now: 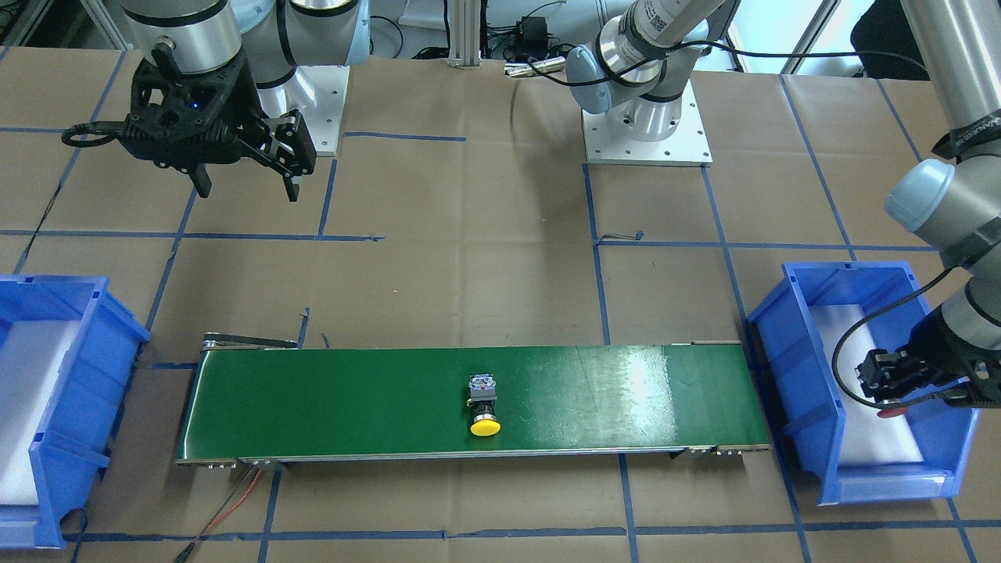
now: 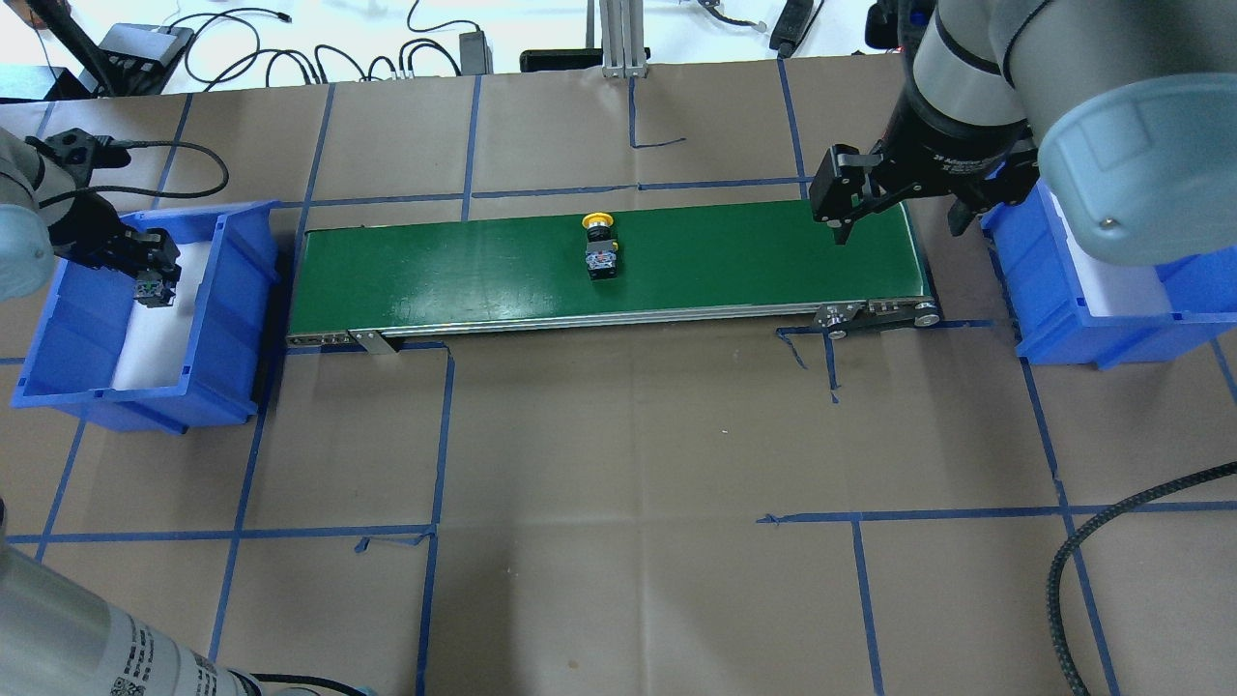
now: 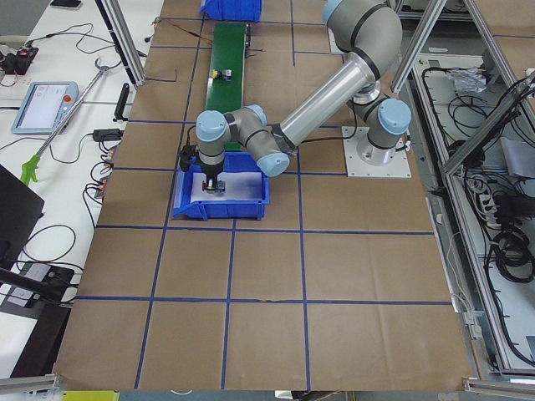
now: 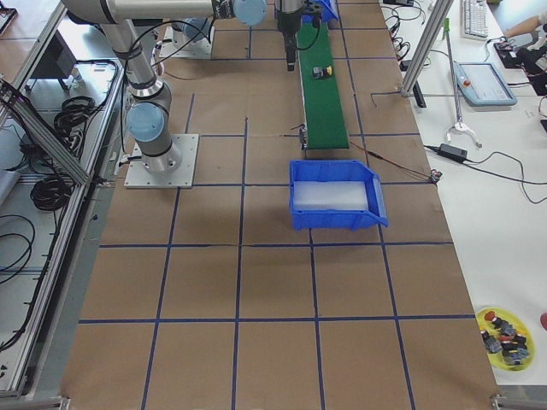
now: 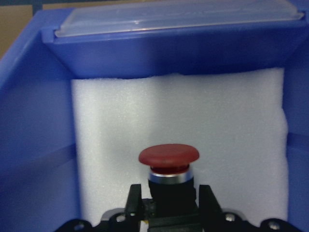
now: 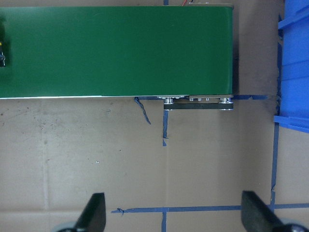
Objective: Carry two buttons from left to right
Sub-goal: 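Lower the left gripper and grasp the red-capped button in the bin, then carry red button to conveyor with left gripper while right reaches for yellow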
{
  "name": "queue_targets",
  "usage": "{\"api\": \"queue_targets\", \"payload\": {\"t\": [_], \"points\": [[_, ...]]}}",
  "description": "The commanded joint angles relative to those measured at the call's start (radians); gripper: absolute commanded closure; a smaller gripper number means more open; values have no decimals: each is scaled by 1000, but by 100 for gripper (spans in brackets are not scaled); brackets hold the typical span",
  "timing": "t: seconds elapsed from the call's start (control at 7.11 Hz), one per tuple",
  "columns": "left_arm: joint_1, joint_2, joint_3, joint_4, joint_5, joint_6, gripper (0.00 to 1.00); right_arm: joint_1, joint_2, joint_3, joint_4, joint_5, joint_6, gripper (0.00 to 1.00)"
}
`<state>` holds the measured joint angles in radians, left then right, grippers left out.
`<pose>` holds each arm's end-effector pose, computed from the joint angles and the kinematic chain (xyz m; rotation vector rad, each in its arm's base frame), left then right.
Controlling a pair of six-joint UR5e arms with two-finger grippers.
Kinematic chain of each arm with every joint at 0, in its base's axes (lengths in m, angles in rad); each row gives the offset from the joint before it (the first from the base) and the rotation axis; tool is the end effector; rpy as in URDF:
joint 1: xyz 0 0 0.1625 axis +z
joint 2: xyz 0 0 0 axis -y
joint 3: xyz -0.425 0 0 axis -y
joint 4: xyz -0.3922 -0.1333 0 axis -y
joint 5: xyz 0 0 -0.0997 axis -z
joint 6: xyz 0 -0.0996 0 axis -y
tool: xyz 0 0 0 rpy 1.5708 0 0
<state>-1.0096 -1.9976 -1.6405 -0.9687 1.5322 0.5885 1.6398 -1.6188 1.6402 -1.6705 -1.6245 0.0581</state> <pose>0.2194 -0.6067 0.2741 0.0457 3.1116 -0.1707 0.1607 -0.4689 0.4873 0.0136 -3.0904 0.1261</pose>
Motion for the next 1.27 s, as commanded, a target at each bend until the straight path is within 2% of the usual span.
{"api": "queue_targets", "payload": {"t": [0.0, 0.28, 0.56, 0.98, 1.13], "points": [[-3, 86, 81, -208, 6, -1, 94, 0, 0, 3, 0, 2, 2, 0], [-4, 135, 129, -338, 11, -6, 94, -2, -1, 3, 1, 2, 5, 0], [-39, 148, 128, -355, 11, -62, 93, 3, 10, 4, 1, 3, 9, 0], [-225, 155, 123, -354, 13, -191, 92, 18, 106, 29, -15, 3, 14, 0], [-298, 155, 105, -340, 14, -260, 92, 20, 140, 35, -82, 5, 14, 0]]}}
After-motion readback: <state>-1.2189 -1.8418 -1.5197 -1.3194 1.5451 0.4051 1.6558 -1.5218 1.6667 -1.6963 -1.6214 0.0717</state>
